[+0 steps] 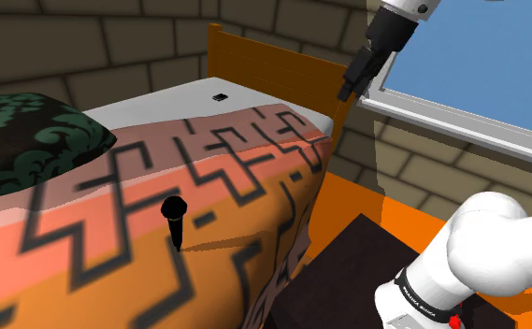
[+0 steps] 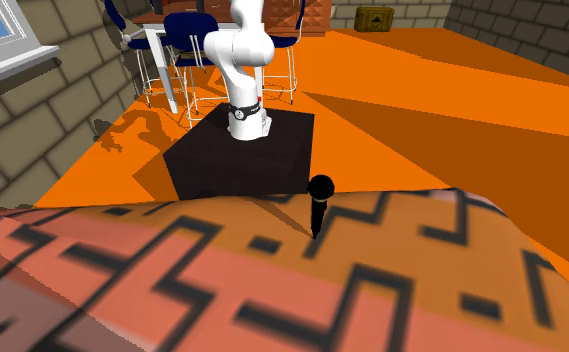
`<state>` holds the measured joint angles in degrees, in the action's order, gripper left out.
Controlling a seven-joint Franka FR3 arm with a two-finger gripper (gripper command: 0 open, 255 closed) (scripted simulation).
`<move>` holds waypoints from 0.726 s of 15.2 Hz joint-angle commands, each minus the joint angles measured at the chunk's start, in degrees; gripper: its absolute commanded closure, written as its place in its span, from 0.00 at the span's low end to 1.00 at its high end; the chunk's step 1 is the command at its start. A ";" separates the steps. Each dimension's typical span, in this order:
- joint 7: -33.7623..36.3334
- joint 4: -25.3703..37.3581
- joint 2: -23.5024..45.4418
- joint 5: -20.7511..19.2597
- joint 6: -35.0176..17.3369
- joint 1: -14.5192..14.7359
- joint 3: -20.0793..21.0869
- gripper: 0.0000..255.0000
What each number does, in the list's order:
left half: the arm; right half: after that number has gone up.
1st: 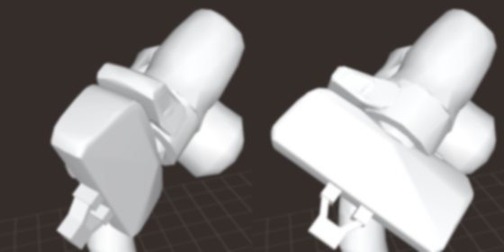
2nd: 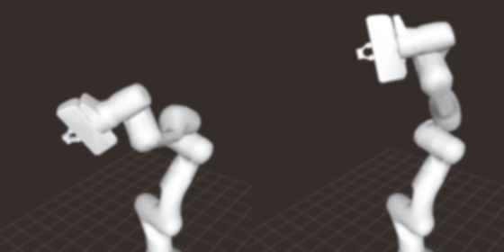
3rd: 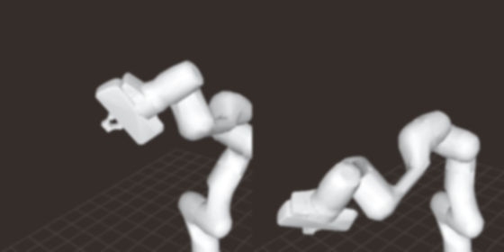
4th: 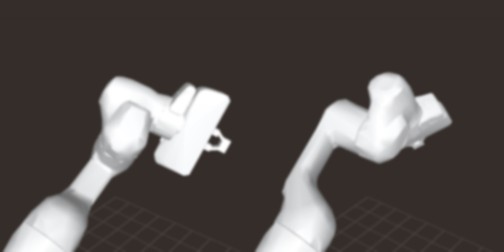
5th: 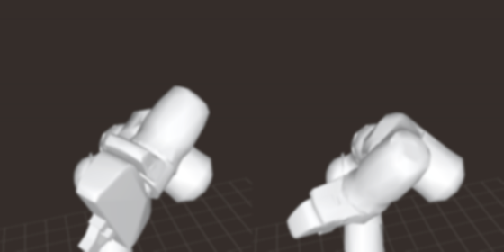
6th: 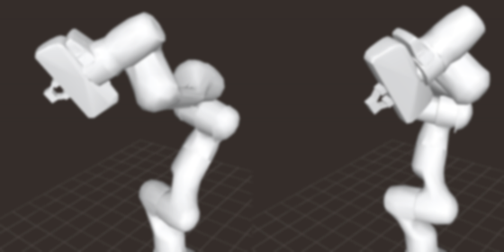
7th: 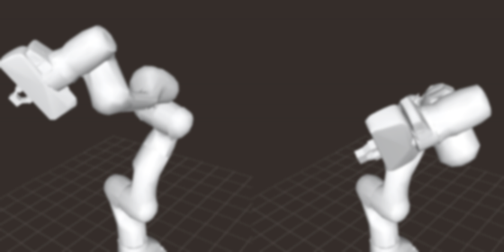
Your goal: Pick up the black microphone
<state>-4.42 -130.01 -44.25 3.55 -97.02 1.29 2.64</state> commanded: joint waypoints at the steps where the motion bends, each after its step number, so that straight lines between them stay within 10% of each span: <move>1: 0.00 0.00 0.00 0.00 0.00 0.00 0.00 0.00; 11: 14.83 2.42 12.49 0.64 -6.98 0.81 14.23 0.00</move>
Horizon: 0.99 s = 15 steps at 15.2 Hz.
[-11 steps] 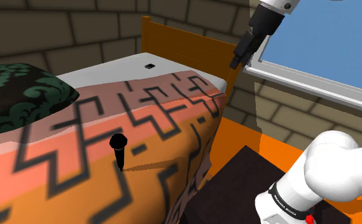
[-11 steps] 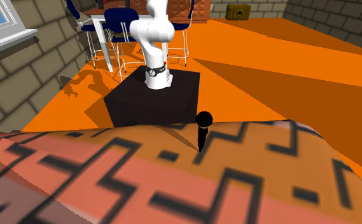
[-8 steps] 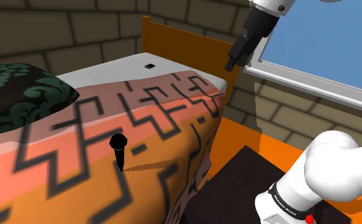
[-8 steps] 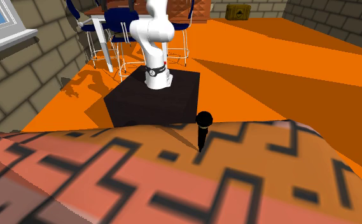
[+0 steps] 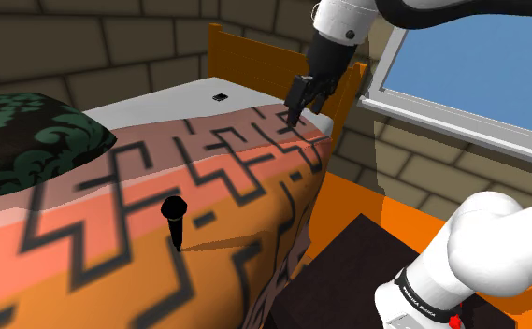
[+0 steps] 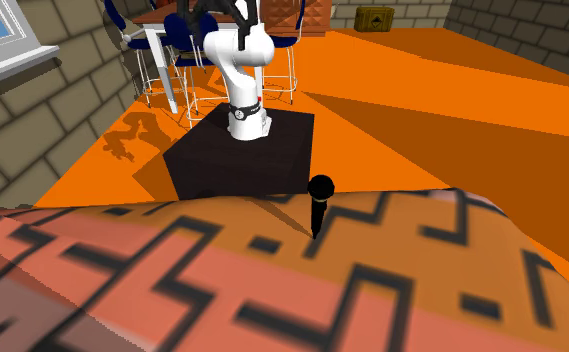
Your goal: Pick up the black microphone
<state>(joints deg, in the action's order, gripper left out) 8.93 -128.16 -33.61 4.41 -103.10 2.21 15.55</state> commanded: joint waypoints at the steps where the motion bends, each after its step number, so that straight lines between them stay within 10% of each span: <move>1: 3.06 1.22 3.50 -0.47 -1.50 -0.17 2.73 0.00; 15: 29.19 18.28 34.85 -15.13 -4.29 0.45 19.64 0.00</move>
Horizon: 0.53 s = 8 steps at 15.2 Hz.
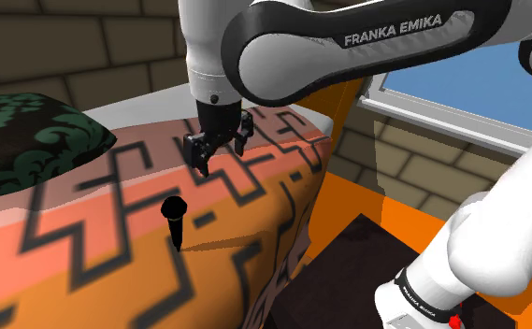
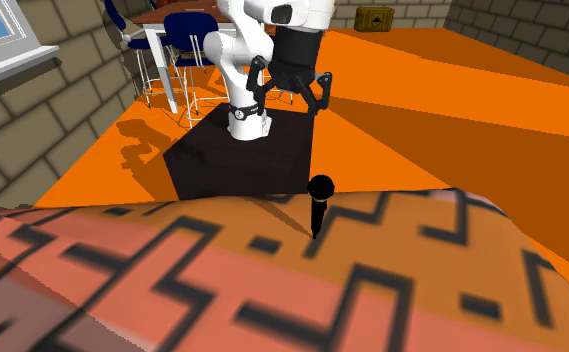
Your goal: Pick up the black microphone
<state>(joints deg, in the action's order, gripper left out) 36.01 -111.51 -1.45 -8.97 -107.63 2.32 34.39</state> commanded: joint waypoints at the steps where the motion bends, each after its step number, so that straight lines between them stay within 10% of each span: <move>1: 4.12 3.49 5.52 -3.53 0.69 1.04 1.35 0.00; 8: 15.05 19.20 25.29 -14.57 6.06 9.63 0.95 0.00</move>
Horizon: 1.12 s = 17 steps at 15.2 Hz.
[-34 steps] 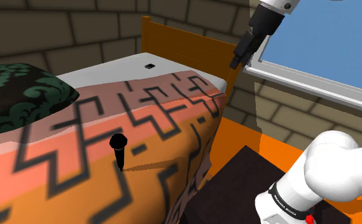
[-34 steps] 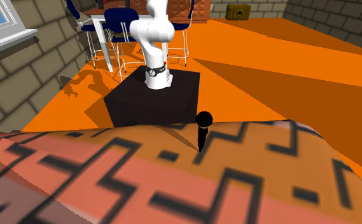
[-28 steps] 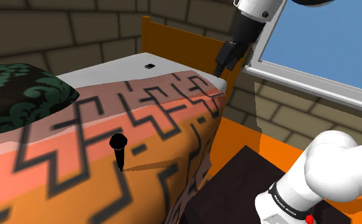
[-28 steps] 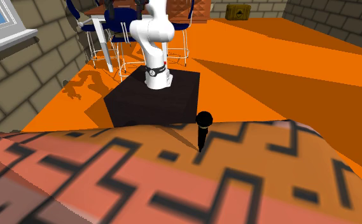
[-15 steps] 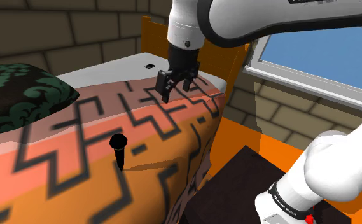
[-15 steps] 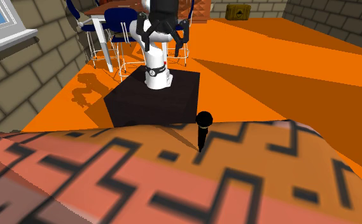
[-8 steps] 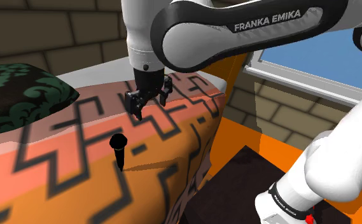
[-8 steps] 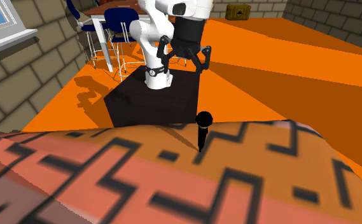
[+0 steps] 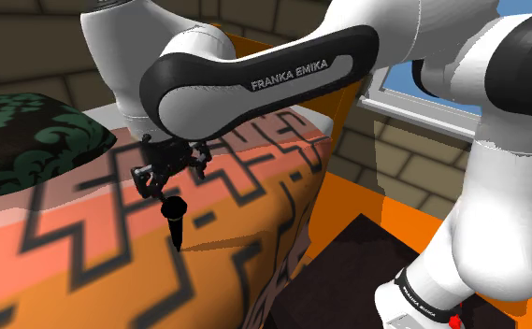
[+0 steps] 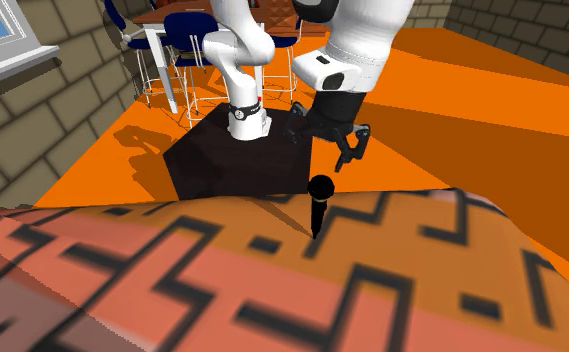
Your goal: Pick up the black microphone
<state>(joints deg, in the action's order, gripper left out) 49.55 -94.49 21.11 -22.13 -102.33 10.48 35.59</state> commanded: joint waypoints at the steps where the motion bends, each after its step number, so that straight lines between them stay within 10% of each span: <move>1: 2.51 4.87 5.49 -2.60 1.75 3.02 -0.72 0.00; 11: 4.12 2.14 7.82 -4.13 -2.69 3.42 -1.63 0.00; 12: 4.11 2.04 7.70 -4.08 -2.69 3.37 -1.60 1.00; 17: 4.12 2.12 7.74 -4.09 -2.64 3.41 -1.61 1.00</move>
<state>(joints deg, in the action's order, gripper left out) 53.67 -92.35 28.82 -26.23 -104.95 13.87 33.97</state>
